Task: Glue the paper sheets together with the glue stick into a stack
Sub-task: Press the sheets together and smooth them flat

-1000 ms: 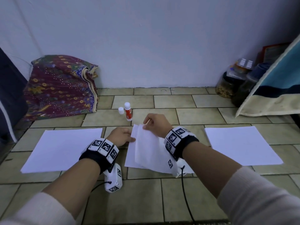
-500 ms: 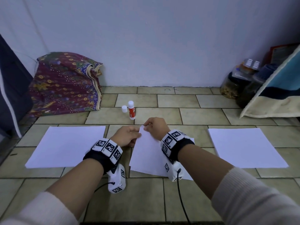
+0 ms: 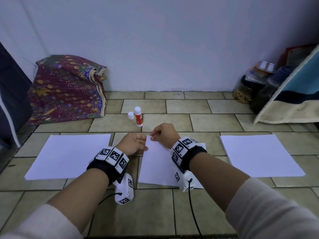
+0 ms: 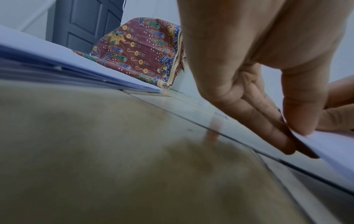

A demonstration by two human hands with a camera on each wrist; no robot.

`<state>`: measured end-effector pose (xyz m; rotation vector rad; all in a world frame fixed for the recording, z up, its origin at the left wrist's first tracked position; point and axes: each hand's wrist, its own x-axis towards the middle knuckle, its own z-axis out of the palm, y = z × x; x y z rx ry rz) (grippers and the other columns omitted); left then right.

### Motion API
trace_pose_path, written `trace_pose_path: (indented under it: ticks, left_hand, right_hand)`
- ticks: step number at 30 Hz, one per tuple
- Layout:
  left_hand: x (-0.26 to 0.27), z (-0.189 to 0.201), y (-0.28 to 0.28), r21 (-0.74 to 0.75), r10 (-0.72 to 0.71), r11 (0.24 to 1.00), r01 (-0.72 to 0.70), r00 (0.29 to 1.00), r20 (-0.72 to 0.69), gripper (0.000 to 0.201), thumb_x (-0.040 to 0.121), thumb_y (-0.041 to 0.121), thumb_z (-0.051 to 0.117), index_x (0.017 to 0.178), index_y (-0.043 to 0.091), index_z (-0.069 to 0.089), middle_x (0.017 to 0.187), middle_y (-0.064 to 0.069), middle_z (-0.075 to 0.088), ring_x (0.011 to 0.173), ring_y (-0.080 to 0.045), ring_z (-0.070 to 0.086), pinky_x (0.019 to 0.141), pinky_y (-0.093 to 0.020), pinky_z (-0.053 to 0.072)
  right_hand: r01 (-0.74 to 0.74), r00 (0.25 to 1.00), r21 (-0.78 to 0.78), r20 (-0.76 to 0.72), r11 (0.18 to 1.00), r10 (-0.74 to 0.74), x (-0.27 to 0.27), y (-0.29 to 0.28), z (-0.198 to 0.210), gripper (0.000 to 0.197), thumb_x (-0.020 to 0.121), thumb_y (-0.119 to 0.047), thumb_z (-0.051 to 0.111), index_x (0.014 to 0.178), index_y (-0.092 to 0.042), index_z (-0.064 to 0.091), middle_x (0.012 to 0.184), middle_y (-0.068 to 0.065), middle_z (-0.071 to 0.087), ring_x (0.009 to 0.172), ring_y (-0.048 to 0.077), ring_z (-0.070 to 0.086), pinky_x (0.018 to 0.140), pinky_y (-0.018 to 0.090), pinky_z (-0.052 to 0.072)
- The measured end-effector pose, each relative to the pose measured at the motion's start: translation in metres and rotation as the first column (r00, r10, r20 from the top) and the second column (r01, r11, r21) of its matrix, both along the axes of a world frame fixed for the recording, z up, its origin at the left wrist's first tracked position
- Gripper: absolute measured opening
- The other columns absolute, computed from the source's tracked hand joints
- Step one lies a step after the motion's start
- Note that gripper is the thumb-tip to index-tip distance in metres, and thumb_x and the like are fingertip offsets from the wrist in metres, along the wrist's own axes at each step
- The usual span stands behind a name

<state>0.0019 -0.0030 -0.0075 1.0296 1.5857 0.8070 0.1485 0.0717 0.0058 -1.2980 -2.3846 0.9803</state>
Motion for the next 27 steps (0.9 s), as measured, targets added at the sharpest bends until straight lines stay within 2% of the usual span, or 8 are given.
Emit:
trace_pose_path:
  ticks: [5, 10, 14, 16, 18, 21, 24, 27]
  left_hand:
    - [-0.001, 0.001, 0.0, 0.007, -0.013, 1.0, 0.012, 1.0, 0.014, 0.043, 0.076, -0.02, 0.064, 0.112, 0.003, 0.065, 0.098, -0.013, 0.072, 0.085, -0.022, 0.07, 0.076, -0.028, 0.057]
    - [0.004, 0.001, -0.001, 0.038, 0.085, 0.995, -0.089, 0.993, 0.088, 0.014, 0.094, 0.003, 0.057, 0.102, 0.004, 0.068, 0.089, -0.013, 0.072, 0.072, -0.017, 0.071, 0.06, -0.022, 0.055]
    - [-0.002, -0.004, 0.004, 0.089, 0.194, 0.978, -0.19, 0.98, -0.048, 0.015, 0.096, 0.007, 0.054, 0.097, 0.003, 0.069, 0.089, -0.014, 0.07, 0.079, -0.025, 0.066, 0.071, -0.031, 0.055]
    - [-0.008, -0.007, 0.006, 0.096, 0.257, 0.964, -0.248, 0.962, -0.094, 0.015, 0.096, 0.007, 0.054, 0.102, 0.002, 0.067, 0.088, -0.012, 0.069, 0.081, -0.025, 0.064, 0.075, -0.035, 0.055]
    - [-0.015, -0.009, 0.006, 0.107, 0.291, 0.955, -0.278, 0.947, -0.135, 0.018, 0.096, 0.009, 0.054, 0.105, 0.002, 0.067, 0.09, -0.012, 0.069, 0.085, -0.027, 0.065, 0.086, -0.041, 0.055]
    - [-0.021, -0.008, 0.004, 0.121, 0.323, 0.944, -0.307, 0.933, -0.158, 0.019, 0.096, 0.012, 0.055, 0.108, 0.005, 0.068, 0.097, -0.011, 0.071, 0.093, -0.031, 0.067, 0.091, -0.046, 0.053]
    - [-0.022, -0.008, 0.004, 0.131, 0.34, 0.938, -0.321, 0.924, -0.175, 0.019, 0.096, 0.013, 0.055, 0.107, 0.007, 0.068, 0.098, -0.009, 0.071, 0.096, -0.03, 0.066, 0.092, -0.047, 0.053]
    - [-0.021, -0.007, 0.004, 0.14, 0.339, 0.939, -0.315, 0.918, -0.206, 0.017, 0.096, 0.014, 0.055, 0.105, 0.01, 0.069, 0.097, -0.007, 0.07, 0.096, -0.03, 0.066, 0.091, -0.046, 0.053]
  right_hand:
    - [0.003, 1.0, -0.011, -0.013, 1.0, -0.003, 0.0, 0.001, 0.003, 0.015, 0.082, -0.01, 0.072, 0.095, -0.002, 0.075, 0.088, 0.01, 0.069, 0.069, 0.009, 0.052, 0.054, 0.001, 0.031]
    - [0.007, 1.0, 0.02, -0.026, 1.0, -0.006, 0.001, 0.003, 0.003, 0.015, 0.081, -0.014, 0.074, 0.092, -0.004, 0.075, 0.088, 0.008, 0.068, 0.075, 0.01, 0.053, 0.056, 0.003, 0.033]
    - [-0.016, 1.0, -0.014, -0.021, 1.0, 0.015, 0.005, 0.005, 0.009, 0.019, 0.082, -0.027, 0.073, 0.093, -0.011, 0.073, 0.092, 0.001, 0.069, 0.083, 0.01, 0.057, 0.071, 0.016, 0.044]
    - [-0.011, 0.999, -0.044, 0.039, 0.999, 0.012, 0.012, 0.013, 0.012, 0.022, 0.08, -0.034, 0.074, 0.094, -0.016, 0.071, 0.093, -0.004, 0.067, 0.089, 0.01, 0.061, 0.081, 0.023, 0.048]
    - [0.001, 0.99, -0.044, 0.139, 0.999, 0.005, 0.025, 0.022, 0.015, 0.025, 0.079, -0.036, 0.075, 0.096, -0.019, 0.07, 0.091, -0.007, 0.064, 0.091, 0.01, 0.06, 0.082, 0.024, 0.047]
    - [0.041, 0.978, -0.074, 0.208, 0.996, -0.025, 0.053, 0.034, 0.016, 0.027, 0.08, -0.029, 0.076, 0.101, -0.014, 0.071, 0.093, -0.004, 0.062, 0.089, 0.01, 0.057, 0.077, 0.021, 0.042]
    - [0.154, 0.985, -0.196, 0.102, 0.968, -0.136, 0.079, 0.041, 0.013, 0.023, 0.08, -0.017, 0.075, 0.102, -0.013, 0.07, 0.093, -0.003, 0.063, 0.089, 0.012, 0.059, 0.078, 0.022, 0.045]
    - [0.246, 0.96, -0.377, -0.035, 0.893, -0.279, 0.098, 0.042, 0.008, 0.026, 0.078, -0.002, 0.075, 0.101, -0.011, 0.068, 0.091, 0.005, 0.066, 0.087, 0.019, 0.063, 0.084, 0.031, 0.053]
